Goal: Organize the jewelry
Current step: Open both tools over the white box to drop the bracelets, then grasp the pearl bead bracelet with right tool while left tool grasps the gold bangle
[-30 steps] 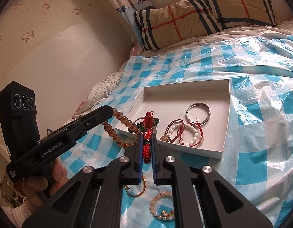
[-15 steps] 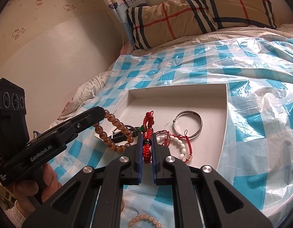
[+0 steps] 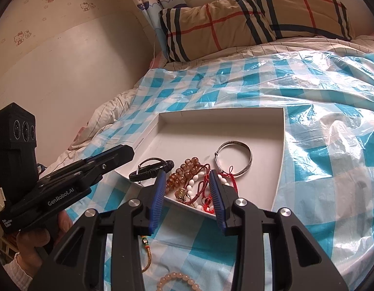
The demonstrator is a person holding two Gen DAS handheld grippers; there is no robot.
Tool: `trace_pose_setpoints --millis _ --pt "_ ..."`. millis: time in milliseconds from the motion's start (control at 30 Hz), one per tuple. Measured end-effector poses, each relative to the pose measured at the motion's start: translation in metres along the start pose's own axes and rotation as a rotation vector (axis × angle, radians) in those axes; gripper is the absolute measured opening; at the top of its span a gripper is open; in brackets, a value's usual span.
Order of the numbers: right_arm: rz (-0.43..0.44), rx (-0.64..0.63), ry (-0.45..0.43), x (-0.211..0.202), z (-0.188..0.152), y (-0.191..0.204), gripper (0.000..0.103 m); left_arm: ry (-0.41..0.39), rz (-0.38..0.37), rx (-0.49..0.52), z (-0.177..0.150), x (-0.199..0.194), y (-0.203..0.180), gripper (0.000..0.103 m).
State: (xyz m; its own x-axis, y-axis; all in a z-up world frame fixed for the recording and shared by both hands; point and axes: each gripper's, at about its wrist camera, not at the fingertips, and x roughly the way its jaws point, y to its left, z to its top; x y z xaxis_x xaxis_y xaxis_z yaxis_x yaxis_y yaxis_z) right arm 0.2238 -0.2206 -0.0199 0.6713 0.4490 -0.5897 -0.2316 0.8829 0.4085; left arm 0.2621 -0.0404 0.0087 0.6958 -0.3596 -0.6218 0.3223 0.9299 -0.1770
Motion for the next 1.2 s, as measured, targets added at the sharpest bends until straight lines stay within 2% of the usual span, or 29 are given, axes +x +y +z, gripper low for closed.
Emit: trace_pose_setpoints --millis 333,600,800,1200 --pt "-0.004 -0.007 0.047 -0.019 -0.025 0.009 0.037 0.032 0.032 0.022 -0.022 -0.027 0.002 0.018" --pt "-0.016 -0.001 0.112 -0.024 -0.052 0.011 0.037 0.070 0.067 0.044 -0.041 -0.039 0.003 0.039" --pt "-0.028 -0.002 0.153 -0.027 -0.070 0.014 0.037 0.111 0.086 0.047 -0.056 -0.039 0.006 0.048" --pt "-0.076 -0.011 0.234 -0.024 -0.092 0.008 0.037 0.201 0.113 0.054 -0.080 -0.025 0.015 0.050"
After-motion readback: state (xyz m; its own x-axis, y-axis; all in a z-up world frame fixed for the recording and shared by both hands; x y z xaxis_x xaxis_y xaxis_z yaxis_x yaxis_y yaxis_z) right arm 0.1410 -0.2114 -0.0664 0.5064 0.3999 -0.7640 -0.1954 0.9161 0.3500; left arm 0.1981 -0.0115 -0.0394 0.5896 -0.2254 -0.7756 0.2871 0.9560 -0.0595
